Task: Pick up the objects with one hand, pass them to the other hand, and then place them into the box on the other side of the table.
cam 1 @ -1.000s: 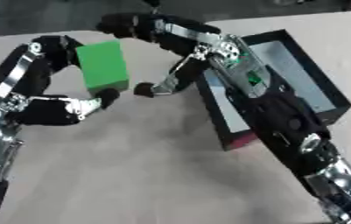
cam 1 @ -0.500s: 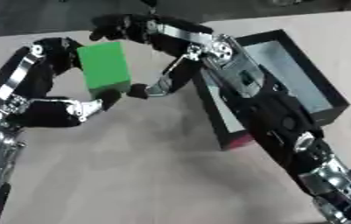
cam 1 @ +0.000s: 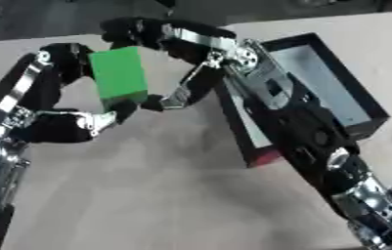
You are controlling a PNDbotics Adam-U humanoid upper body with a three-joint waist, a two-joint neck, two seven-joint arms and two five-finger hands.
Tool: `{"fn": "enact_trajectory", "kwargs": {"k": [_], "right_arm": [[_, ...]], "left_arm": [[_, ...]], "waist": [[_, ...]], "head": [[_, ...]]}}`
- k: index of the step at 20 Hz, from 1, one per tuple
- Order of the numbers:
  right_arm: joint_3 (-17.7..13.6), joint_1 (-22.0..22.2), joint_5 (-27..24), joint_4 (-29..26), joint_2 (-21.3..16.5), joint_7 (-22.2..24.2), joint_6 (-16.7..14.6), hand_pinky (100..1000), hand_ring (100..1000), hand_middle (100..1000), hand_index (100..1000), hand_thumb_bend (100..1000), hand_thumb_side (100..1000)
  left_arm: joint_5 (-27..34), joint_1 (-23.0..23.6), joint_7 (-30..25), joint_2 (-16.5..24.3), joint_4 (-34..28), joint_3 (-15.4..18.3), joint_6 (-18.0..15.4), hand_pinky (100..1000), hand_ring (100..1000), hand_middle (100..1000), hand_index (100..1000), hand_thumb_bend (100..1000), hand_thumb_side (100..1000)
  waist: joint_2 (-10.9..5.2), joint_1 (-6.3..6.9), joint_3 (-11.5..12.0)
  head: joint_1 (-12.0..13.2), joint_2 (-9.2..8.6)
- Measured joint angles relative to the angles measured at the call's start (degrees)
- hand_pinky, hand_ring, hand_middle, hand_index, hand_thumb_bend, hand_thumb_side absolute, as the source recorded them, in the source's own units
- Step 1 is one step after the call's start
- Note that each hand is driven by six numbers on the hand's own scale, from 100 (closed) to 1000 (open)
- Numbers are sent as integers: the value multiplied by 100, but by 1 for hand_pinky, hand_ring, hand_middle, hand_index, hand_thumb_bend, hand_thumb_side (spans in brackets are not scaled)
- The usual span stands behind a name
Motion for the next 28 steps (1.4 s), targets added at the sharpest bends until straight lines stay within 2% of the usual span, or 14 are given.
{"fn": "enact_trajectory", "kwargs": {"k": [7, 8, 9, 14, 23, 28], "right_arm": [[34, 1, 0, -13, -16, 1, 1, 1000, 1000, 735, 1000, 357, 100], [37, 1, 1, -24, -20, 0, 0, 1000, 1000, 817, 1000, 398, 100], [55, 1, 12, -60, -35, -5, -5, 1000, 1000, 837, 1000, 395, 100], [162, 0, 50, -314, -54, 19, 18, 1000, 1000, 872, 1000, 383, 100], [302, 4, -19, -618, -90, 182, 182, 1000, 1000, 852, 1000, 358, 100], [271, 5, -113, -637, -99, 298, 298, 1000, 1000, 757, 1000, 251, 100]], "left_arm": [[-197, 0, 105, 0, 29, 0, -97, 721, 481, 472, 585, 100, 100], [-211, 0, 116, 0, 29, 0, -108, 715, 481, 470, 584, 100, 100], [-239, 0, 139, 0, 30, 4, -125, 715, 481, 470, 583, 100, 100], [-574, 1, 324, -2, 108, 9, -263, 712, 480, 470, 583, 100, 100], [-877, 3, 481, -89, 225, -10, -393, 710, 480, 472, 584, 100, 100], [-880, 12, 460, -108, 240, -27, -422, 710, 481, 472, 584, 100, 100]], "waist": [[0, 0, -14], [0, 0, -14], [0, 0, -18], [0, 0, -37], [0, 0, -35], [0, 0, -34]], "head": [[0, 0], [-1, -1], [-3, -2], [-34, -30], [-76, -51], [-95, -53]]}}
